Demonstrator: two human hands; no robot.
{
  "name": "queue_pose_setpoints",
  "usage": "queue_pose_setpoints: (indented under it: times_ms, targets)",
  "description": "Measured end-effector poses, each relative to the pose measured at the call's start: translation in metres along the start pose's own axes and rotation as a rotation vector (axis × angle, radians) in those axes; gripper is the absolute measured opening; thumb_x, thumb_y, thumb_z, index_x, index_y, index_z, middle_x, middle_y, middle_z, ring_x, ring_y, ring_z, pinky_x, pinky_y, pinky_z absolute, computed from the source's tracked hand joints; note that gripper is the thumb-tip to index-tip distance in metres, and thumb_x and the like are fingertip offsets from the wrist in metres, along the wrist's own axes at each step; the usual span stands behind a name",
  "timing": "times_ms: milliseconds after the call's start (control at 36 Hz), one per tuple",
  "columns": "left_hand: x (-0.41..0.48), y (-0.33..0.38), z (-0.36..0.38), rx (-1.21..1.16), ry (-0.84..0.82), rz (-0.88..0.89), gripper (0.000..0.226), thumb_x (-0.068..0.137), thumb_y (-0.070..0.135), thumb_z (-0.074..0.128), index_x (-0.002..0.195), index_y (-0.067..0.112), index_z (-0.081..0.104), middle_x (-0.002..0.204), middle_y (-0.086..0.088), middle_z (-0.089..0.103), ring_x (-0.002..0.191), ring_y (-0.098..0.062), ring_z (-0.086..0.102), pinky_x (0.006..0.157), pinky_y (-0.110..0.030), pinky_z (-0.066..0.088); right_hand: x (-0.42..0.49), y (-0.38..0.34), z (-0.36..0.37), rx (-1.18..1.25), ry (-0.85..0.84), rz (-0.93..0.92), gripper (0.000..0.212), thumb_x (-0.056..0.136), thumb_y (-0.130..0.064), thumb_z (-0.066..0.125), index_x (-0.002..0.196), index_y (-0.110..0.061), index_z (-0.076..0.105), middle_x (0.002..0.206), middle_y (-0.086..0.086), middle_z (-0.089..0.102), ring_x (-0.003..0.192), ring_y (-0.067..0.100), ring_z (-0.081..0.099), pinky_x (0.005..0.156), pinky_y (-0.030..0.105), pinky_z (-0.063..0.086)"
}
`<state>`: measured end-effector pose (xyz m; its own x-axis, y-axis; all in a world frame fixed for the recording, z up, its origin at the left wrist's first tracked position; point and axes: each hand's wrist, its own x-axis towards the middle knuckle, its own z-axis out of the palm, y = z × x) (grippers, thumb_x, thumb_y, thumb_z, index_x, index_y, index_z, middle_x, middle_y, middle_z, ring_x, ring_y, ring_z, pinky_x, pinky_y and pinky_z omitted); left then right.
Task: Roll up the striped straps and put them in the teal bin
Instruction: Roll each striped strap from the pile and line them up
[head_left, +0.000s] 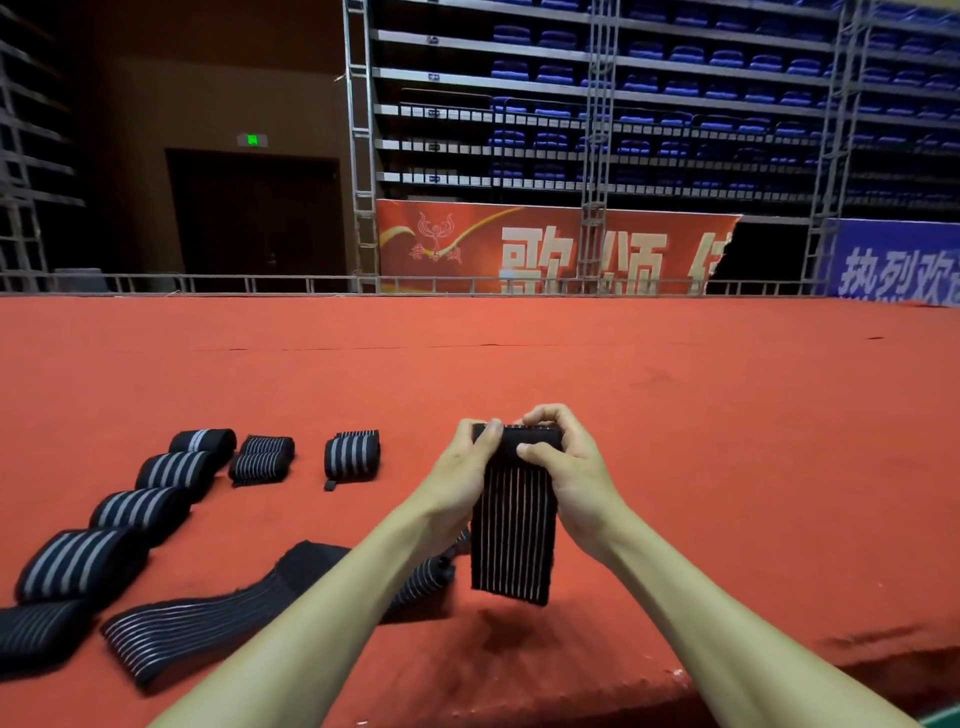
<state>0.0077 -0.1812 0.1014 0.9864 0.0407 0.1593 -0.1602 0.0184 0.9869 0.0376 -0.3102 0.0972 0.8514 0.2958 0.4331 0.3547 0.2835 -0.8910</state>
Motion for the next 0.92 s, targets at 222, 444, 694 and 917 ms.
queue_pose_setpoints:
  times_ms: [222, 444, 694, 917]
  targets:
    - [-0.002, 0.001, -0.004, -0.184, 0.0, 0.146, 0.023, 0.097, -0.003, 0.052, 0.113, 0.013, 0.052, 0.109, -0.019, 0.052, 0.093, -0.029, 0.058, 0.091, -0.053, 0.05, 0.005, -0.007, -0.007, 0.105, 0.036, 0.163, 0.018, 0.096, -0.019, 0.058, 0.113, -0.019, 0.051, 0.095, 0.008, 0.06, 0.071, 0.015, 0.061, 0.061, 0.03, 0.051]
    - [-0.005, -0.005, 0.002, -0.136, -0.005, 0.118, 0.033, 0.092, -0.004, 0.059, 0.117, 0.017, 0.053, 0.112, -0.013, 0.056, 0.09, -0.019, 0.062, 0.087, -0.045, 0.054, -0.001, 0.003, -0.013, 0.013, 0.076, 0.102, 0.014, 0.095, -0.005, 0.059, 0.102, -0.017, 0.057, 0.087, 0.011, 0.061, 0.076, 0.021, 0.06, 0.067, 0.035, 0.052]
    - [-0.005, -0.008, 0.001, -0.105, -0.001, 0.104, 0.018, 0.091, 0.012, 0.066, 0.108, 0.015, 0.061, 0.108, -0.017, 0.06, 0.094, -0.031, 0.061, 0.089, -0.054, 0.051, -0.003, 0.004, -0.012, 0.081, 0.067, 0.108, 0.035, 0.088, 0.013, 0.055, 0.106, -0.018, 0.054, 0.1, 0.007, 0.058, 0.083, 0.019, 0.058, 0.077, 0.038, 0.05]
    - [-0.011, -0.012, -0.003, -0.082, -0.015, 0.238, 0.037, 0.078, -0.01, 0.066, 0.089, 0.026, 0.069, 0.105, -0.01, 0.062, 0.093, -0.029, 0.059, 0.092, -0.063, 0.048, -0.004, 0.009, -0.008, 0.06, 0.109, 0.224, 0.033, 0.088, -0.031, 0.068, 0.111, -0.013, 0.054, 0.092, 0.006, 0.063, 0.076, 0.014, 0.063, 0.067, 0.035, 0.053]
